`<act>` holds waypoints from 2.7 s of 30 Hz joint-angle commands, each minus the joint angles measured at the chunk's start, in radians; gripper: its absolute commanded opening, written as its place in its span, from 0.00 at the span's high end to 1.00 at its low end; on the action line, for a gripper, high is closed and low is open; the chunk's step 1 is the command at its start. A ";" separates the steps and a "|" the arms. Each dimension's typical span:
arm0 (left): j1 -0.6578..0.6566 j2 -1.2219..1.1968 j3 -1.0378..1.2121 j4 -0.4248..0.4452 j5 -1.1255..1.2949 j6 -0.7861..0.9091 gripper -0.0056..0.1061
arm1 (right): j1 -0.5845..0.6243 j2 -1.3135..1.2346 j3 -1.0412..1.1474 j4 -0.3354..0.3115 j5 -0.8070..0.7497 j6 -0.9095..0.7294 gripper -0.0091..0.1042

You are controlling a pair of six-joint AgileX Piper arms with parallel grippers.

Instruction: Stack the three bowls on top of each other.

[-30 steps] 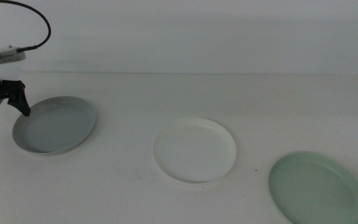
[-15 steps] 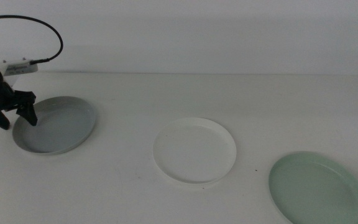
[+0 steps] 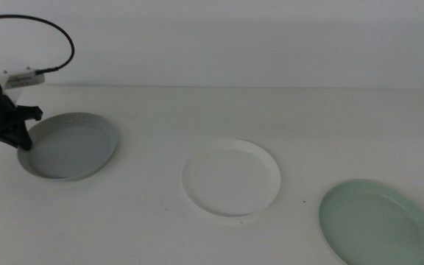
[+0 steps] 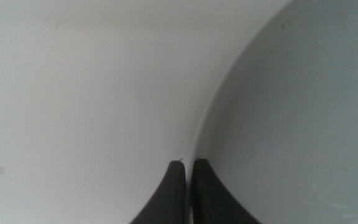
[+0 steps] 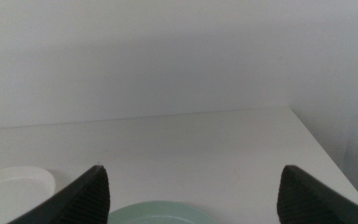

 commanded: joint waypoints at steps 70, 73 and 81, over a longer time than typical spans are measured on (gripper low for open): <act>-0.564 -0.499 0.297 -0.175 -0.064 -0.016 0.11 | -0.004 -0.004 0.003 -0.008 -0.012 -0.003 0.21; -0.555 -0.623 0.330 -0.181 -0.057 0.046 0.11 | -0.004 -0.004 0.003 -0.008 -0.012 -0.003 0.21; -0.558 -0.999 0.611 -0.221 -0.150 0.126 0.11 | -0.004 -0.004 0.003 -0.008 -0.012 -0.003 0.21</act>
